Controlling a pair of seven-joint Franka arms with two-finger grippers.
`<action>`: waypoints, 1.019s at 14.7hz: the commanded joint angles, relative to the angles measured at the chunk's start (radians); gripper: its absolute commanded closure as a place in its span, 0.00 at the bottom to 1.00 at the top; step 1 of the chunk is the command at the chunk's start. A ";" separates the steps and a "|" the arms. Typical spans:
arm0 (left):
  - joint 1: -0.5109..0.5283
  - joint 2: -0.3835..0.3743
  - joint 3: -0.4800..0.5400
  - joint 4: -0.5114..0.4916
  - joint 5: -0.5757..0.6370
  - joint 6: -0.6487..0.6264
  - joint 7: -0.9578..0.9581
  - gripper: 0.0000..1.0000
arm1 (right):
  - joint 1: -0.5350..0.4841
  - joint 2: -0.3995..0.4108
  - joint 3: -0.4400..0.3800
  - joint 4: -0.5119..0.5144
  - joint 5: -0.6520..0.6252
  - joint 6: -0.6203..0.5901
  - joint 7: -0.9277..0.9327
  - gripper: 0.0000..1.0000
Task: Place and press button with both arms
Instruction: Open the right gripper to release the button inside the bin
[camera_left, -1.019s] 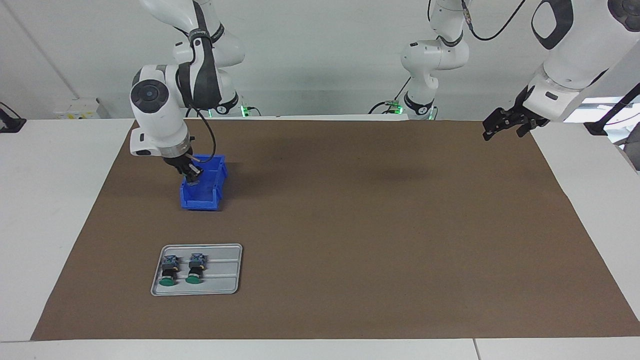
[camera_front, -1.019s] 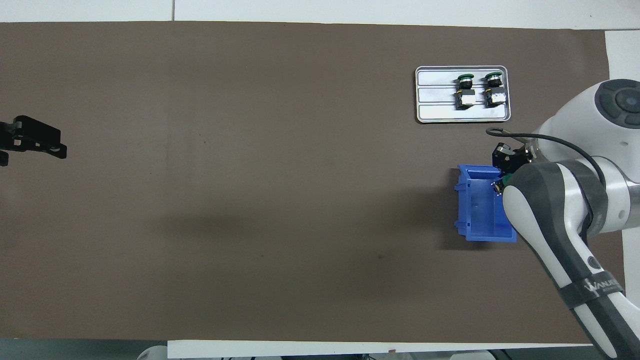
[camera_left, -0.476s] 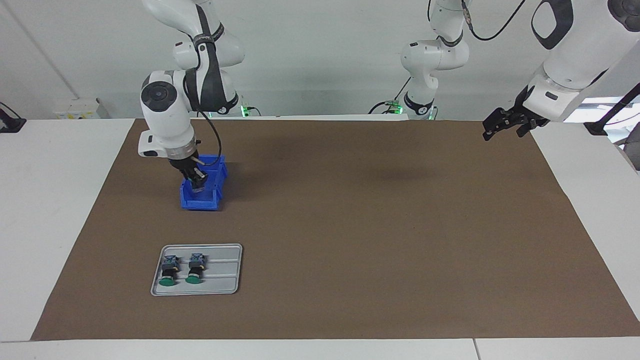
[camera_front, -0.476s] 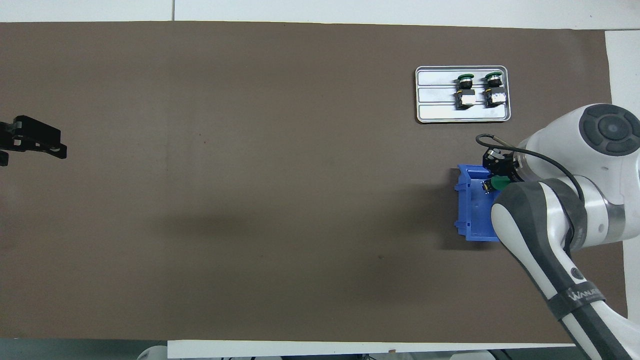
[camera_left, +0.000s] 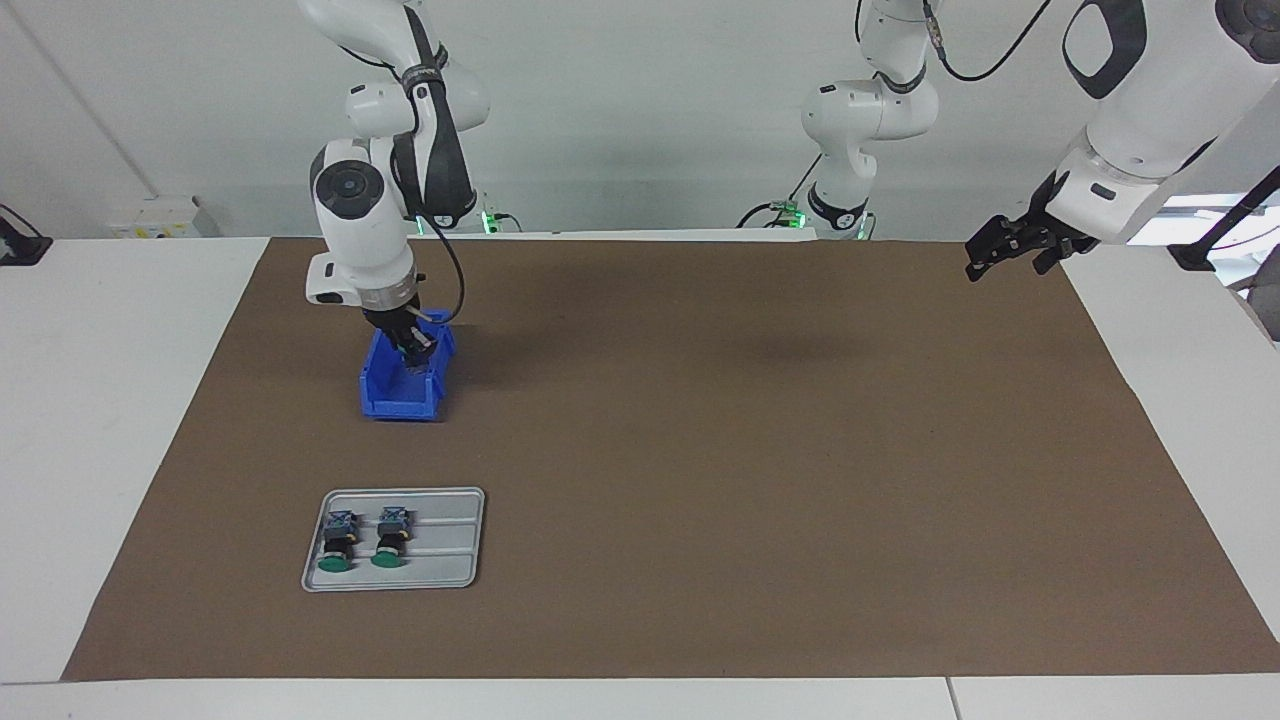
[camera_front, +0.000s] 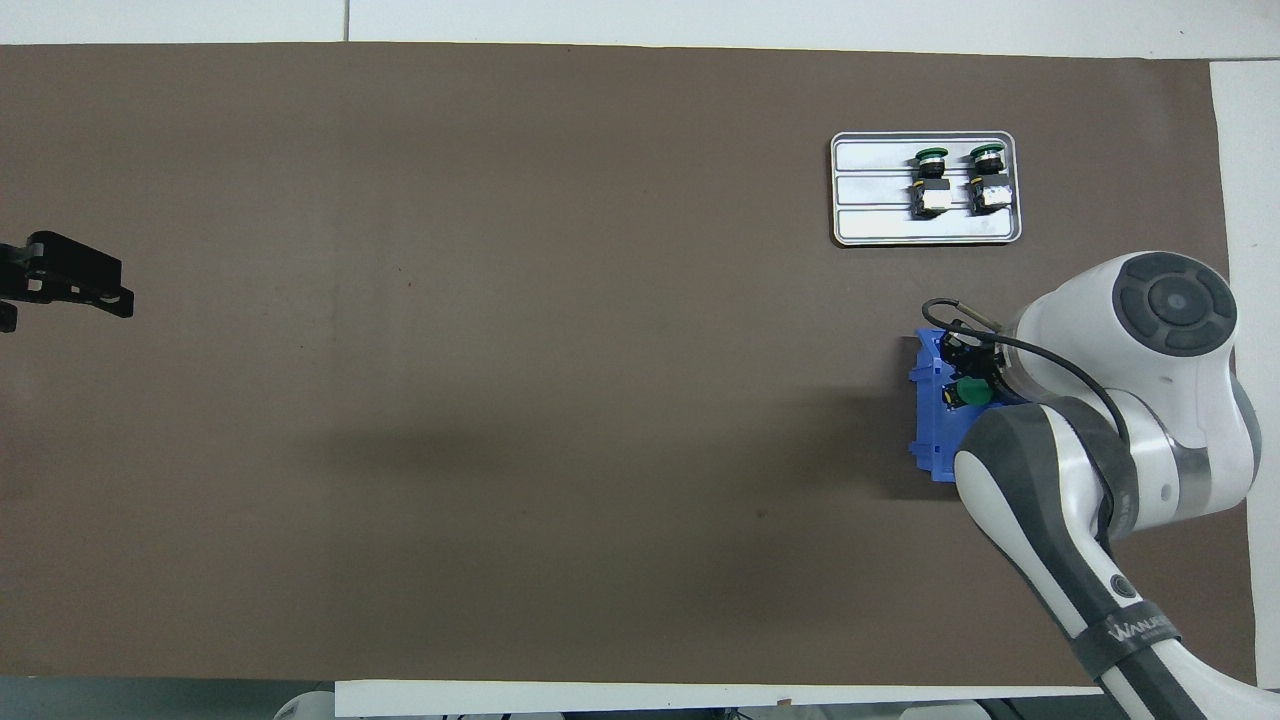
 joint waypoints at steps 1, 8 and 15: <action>0.001 -0.018 0.004 -0.017 -0.007 -0.005 -0.002 0.00 | -0.019 -0.044 0.004 -0.049 -0.005 0.027 -0.010 0.95; 0.001 -0.018 0.004 -0.017 -0.007 -0.005 -0.002 0.00 | -0.040 -0.050 0.003 -0.086 -0.005 0.051 -0.059 0.94; 0.001 -0.018 0.004 -0.017 -0.007 -0.005 -0.002 0.00 | -0.053 -0.050 0.003 -0.095 -0.005 0.060 -0.087 0.71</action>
